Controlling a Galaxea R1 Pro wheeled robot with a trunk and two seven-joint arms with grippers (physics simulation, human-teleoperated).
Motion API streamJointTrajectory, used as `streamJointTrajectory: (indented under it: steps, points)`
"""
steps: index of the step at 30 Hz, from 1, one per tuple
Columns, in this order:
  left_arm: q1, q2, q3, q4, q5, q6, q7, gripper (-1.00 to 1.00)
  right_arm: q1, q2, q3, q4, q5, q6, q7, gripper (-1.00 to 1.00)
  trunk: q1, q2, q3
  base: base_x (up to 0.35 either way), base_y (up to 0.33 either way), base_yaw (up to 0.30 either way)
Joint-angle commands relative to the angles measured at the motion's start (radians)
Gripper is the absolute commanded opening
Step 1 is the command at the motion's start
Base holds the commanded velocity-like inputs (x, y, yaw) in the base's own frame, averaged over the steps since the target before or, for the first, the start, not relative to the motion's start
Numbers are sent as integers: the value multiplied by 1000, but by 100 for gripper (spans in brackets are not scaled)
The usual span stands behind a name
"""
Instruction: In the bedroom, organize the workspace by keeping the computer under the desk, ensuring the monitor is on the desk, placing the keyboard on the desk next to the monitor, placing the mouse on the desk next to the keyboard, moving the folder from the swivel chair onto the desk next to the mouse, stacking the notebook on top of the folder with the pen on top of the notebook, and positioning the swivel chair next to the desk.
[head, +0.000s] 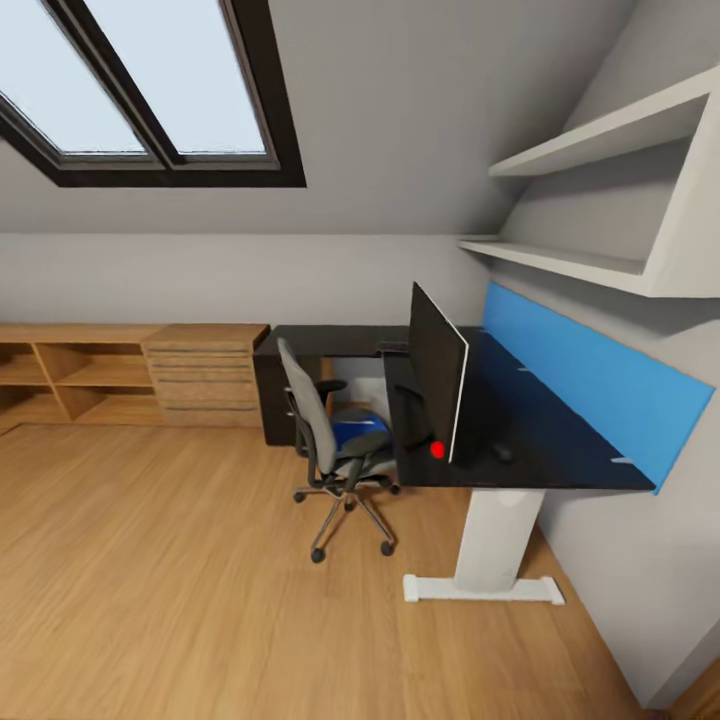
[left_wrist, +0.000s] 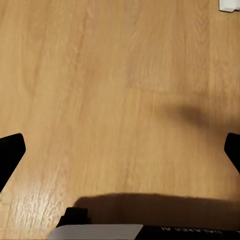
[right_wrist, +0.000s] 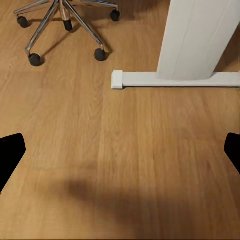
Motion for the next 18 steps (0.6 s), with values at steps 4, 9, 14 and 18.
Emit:
streamJointTrajectory:
  steps: [4, 9, 14, 18]
  points:
    - [0, 1, 5, -2, 9, -1, 1, 100, -1, 1, -3, 10, -1, 2, 0, 100, 1, -1, -4, 260, 239, -119]
    - [0, 0, 19, -2, 11, -1, 1, 100, -1, 3, 1, 40, 0, 5, 3, 100, 1, -1, -5, 241, 261, -8]
    - [1, 0, 25, -2, 11, 0, 1, 100, -2, 4, 1, 46, -1, 34, 5, 100, 1, -1, -5, 230, 270, -1]
    - [0, 1, 25, -2, 11, 0, 1, 100, -2, -1, 0, 38, 1, 72, 4, 100, 1, -1, -5, 239, 260, 0]
